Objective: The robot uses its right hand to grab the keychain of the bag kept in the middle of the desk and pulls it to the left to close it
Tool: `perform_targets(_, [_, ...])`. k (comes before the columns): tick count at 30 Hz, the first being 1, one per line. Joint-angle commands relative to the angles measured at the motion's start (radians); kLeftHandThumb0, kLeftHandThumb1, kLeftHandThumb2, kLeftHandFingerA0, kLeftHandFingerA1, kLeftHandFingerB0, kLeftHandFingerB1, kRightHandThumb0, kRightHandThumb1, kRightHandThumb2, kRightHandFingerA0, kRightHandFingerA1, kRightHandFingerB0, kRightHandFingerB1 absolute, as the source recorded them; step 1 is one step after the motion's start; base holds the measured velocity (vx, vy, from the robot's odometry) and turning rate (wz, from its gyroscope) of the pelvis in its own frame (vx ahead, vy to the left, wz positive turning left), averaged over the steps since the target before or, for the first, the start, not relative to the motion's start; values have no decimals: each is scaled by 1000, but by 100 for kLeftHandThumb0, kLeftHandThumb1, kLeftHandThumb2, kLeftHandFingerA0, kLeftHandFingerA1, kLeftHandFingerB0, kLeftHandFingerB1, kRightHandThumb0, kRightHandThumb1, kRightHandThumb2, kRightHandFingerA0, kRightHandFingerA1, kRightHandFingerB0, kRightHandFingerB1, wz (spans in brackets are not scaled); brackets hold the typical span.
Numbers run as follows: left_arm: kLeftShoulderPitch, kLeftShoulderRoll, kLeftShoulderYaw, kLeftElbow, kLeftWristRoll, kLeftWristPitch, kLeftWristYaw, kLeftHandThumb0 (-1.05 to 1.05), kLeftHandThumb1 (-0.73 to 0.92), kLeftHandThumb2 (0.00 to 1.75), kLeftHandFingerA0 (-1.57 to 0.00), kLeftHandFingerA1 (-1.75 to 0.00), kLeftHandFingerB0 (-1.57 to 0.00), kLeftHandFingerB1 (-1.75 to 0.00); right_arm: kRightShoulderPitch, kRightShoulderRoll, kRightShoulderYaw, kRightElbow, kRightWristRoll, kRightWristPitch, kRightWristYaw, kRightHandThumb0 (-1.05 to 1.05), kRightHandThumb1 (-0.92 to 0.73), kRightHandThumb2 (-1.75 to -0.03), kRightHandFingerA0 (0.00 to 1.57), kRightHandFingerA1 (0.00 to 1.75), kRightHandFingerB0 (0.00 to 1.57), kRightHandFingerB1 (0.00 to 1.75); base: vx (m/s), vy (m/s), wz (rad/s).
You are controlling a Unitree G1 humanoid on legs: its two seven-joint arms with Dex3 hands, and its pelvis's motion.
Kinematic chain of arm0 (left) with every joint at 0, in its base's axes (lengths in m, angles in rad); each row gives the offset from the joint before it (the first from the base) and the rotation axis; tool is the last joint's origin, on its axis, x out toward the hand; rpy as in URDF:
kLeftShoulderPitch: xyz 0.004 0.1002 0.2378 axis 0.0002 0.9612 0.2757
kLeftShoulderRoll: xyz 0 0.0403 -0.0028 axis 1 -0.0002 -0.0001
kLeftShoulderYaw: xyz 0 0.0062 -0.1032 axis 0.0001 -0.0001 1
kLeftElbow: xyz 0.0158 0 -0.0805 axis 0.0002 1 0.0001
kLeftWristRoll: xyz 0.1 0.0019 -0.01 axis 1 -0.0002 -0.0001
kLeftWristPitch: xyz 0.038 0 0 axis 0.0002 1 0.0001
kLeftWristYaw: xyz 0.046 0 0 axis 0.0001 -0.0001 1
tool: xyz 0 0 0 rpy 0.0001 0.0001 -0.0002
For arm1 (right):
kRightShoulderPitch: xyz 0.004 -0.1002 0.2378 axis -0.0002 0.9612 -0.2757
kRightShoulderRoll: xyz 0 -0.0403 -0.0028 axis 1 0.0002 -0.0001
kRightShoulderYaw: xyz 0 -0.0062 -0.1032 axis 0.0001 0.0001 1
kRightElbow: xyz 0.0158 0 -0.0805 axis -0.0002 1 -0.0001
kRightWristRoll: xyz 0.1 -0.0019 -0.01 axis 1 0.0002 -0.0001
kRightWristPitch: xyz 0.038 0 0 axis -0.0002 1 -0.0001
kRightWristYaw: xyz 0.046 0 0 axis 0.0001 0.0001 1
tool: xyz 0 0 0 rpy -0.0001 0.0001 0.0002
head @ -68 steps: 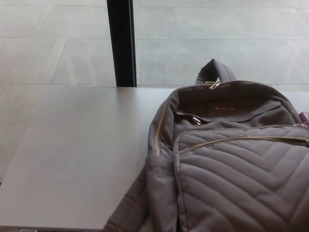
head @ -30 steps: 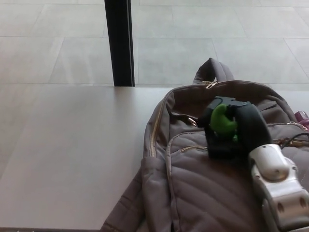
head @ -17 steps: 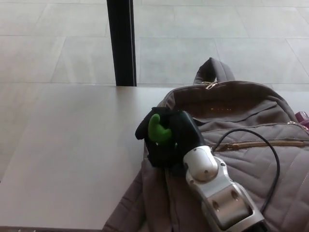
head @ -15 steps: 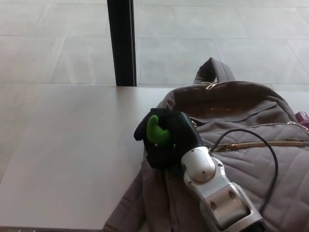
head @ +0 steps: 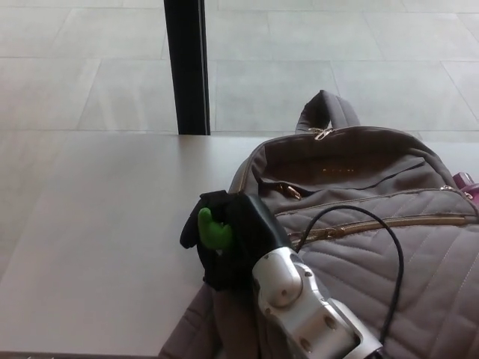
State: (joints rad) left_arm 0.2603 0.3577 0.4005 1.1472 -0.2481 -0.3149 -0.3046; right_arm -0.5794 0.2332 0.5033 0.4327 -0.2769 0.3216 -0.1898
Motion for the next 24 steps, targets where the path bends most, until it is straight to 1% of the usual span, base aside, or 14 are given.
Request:
perform_targets(1, [4, -1, -22, -16, 30, -22, 15, -62, 92, 68, -79, -61, -61, -48, 0, 475, 180, 236, 38, -13, -20, -48, -36, -147, 102, 175, 96, 167, 0, 0, 0])
perform_targets(14, [-39, -31, -63, -20, 53, -11, 42, -62, 92, 68, -79, -61, -61, -48, 5, 407, 172, 182, 51, -5, -20, -48, -36, -147, 102, 175, 96, 167, 0, 0, 0])
perform_targets(24, [-45, -35, -72, -22, 51, -9, 56, -62, 92, 68, -79, -61, -61, -48, -1, 391, 172, 177, 63, -12, -16, -48, -36, -147, 102, 175, 96, 167, 0, 0, 0])
